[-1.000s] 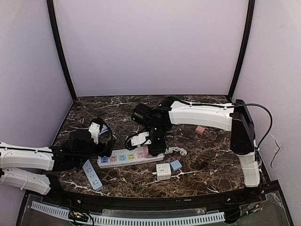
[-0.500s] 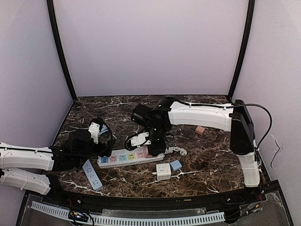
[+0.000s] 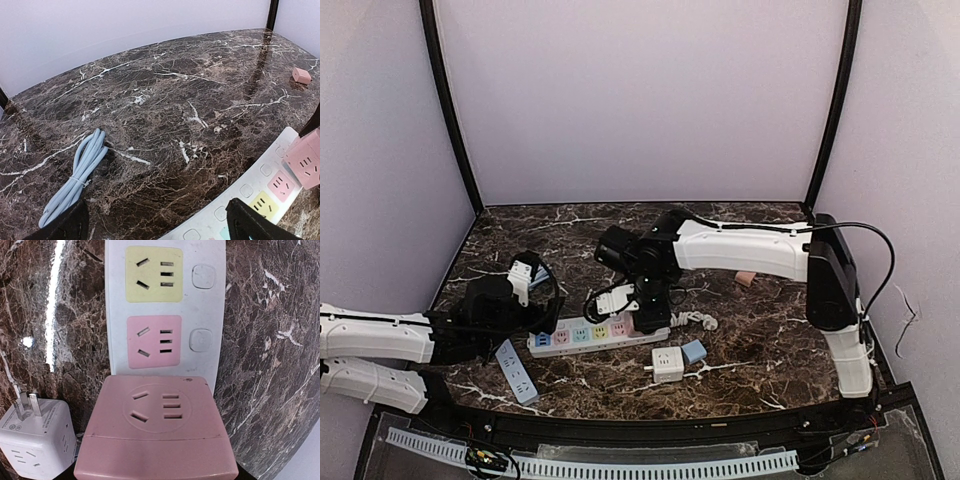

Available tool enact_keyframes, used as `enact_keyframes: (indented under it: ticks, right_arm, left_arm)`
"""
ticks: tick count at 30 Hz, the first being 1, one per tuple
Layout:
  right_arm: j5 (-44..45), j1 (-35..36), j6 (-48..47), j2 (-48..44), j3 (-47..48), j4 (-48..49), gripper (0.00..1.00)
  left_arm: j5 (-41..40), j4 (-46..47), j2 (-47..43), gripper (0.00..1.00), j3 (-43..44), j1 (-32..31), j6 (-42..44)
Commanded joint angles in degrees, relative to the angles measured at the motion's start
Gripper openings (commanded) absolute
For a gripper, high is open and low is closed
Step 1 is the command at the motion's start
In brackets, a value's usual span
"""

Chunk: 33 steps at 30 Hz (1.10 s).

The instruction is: Insert the plug

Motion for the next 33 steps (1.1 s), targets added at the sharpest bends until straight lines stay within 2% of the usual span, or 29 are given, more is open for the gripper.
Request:
enact_keyframes:
  ticks: [1, 20, 28, 30, 31, 33]
  right_arm:
    - [1.05, 0.62, 0.37, 3.16, 0.86, -0.82, 0.0]
    - [0.37, 1.29, 0.51, 16.43, 10.93, -5.09, 0.0]
    - [1.53, 1.45, -0.91, 16.41, 11.43, -3.4, 0.01]
    - [2.01, 1.42, -0.74, 14.07, 11.22, -1.65, 0.15]
    - [2.15, 1.36, -0.71, 12.74, 10.91, -0.77, 0.3]
    - [2.23, 1.41, -1.05, 9.73, 8.91, 1.48, 0.51]
  left_arm:
    - [0.02, 0.04, -1.45, 0.96, -1.25, 0.23, 0.34]
    - [-0.02, 0.51, -1.51, 0.95, -1.42, 0.27, 0.65]
    - [-1.06, 0.51, -2.27, 0.95, -1.87, 0.3, 0.92]
    - [-1.24, 0.51, -2.67, 0.95, -1.93, 0.24, 1.03]
    - [-1.24, 0.45, -2.79, 0.95, -1.94, 0.24, 1.04]
    - [-1.14, 0.39, -3.24, 0.95, -2.02, 0.26, 1.06]
